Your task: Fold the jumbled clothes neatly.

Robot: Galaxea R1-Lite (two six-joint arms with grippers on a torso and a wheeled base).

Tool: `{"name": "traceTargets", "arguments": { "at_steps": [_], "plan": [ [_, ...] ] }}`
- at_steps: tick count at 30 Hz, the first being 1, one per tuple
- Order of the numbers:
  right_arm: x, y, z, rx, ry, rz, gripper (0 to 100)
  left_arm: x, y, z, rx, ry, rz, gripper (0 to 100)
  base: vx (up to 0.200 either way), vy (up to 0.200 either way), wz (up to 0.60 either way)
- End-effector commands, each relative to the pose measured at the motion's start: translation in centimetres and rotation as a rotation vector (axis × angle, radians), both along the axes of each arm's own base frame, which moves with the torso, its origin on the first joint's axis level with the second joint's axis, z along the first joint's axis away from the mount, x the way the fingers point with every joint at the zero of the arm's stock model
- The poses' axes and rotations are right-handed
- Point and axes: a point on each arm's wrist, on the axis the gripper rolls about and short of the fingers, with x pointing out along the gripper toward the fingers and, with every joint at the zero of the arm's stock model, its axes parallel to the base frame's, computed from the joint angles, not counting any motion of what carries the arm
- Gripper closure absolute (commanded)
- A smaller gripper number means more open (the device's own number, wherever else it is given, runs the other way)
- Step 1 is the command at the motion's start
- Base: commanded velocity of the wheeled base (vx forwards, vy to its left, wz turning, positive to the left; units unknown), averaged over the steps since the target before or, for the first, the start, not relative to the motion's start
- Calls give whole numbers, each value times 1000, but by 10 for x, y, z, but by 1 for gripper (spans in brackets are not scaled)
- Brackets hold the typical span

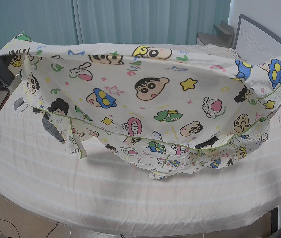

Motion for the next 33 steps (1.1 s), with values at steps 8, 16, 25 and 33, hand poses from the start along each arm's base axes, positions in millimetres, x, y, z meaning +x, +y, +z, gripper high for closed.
{"name": "traceTargets", "arguments": {
  "at_steps": [8, 16, 25, 33],
  "plan": [
    [-17, -6, 5, 14, -55, 11, 100, -3, 2, 1, -1, -8, -4, 100, -150, 0, 0],
    [-36, -12, 9, 6, -65, 31, 100, -11, 0, 1, -8, -15, -29, 100, 0, 0, 0],
    [-47, -16, 14, 11, -95, 39, 100, -22, 0, -4, 16, -21, -50, 100, 0, 0, 0],
    [-41, -13, -2, -15, -10, 44, 100, -25, 0, -40, 80, 83, -59, 100, 0, 0, 0]
  ]
}}
